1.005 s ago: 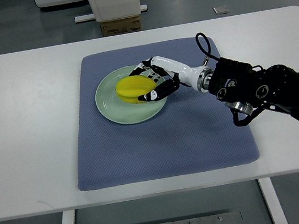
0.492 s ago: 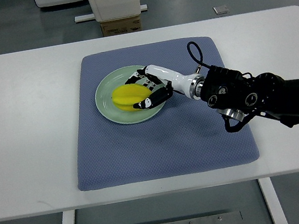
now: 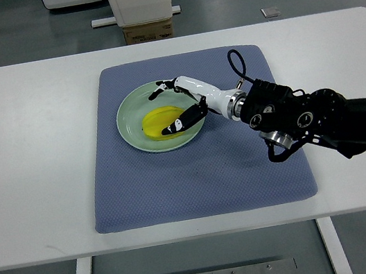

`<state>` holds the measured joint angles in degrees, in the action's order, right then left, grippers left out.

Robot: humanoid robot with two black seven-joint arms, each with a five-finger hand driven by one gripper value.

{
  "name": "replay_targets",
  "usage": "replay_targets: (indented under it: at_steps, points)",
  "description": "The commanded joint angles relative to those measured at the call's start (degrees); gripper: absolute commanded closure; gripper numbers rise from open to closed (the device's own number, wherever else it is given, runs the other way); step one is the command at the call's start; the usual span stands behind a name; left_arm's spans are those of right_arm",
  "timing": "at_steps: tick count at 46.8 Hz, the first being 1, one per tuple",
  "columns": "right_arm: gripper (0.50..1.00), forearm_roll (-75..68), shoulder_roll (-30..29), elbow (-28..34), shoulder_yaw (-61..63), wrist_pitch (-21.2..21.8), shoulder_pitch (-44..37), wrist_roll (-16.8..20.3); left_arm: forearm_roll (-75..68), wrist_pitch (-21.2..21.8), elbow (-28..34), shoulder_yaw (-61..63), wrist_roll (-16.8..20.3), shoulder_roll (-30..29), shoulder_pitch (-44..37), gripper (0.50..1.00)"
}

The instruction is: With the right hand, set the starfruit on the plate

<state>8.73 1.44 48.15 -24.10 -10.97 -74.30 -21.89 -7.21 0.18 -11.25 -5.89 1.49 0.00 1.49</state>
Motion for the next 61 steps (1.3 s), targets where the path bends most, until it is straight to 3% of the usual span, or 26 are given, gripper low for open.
replay_targets:
  at_steps: [1,12,29,53,61]
  points:
    - [0.500,-0.03,0.14,0.02,0.72,0.07,-0.14,0.01,0.00,-0.01,0.00,0.00,0.00,0.00,0.00,0.500]
    - [0.500,-0.03,0.84,-0.42,8.45,0.07,1.78,-0.08,0.00,-0.01,0.00,0.00,0.00,0.00,0.00,0.500]
    - [0.500,-0.03,2.69,-2.09,37.71,-0.01,12.86,-0.08,0.00,-0.01,0.00,0.00,0.00,0.00,0.00,0.500]
    - [0.500,-1.26,3.74,-3.41,62.94,0.16,24.37,0.36,0.00,-0.01,0.00,0.00,-0.09,0.00,0.00,0.500]
    - [0.500,-3.54,5.41,-3.32,64.53,0.16,26.49,1.50,0.00,-0.01,0.00,0.00,0.00,0.00,0.00,0.500]
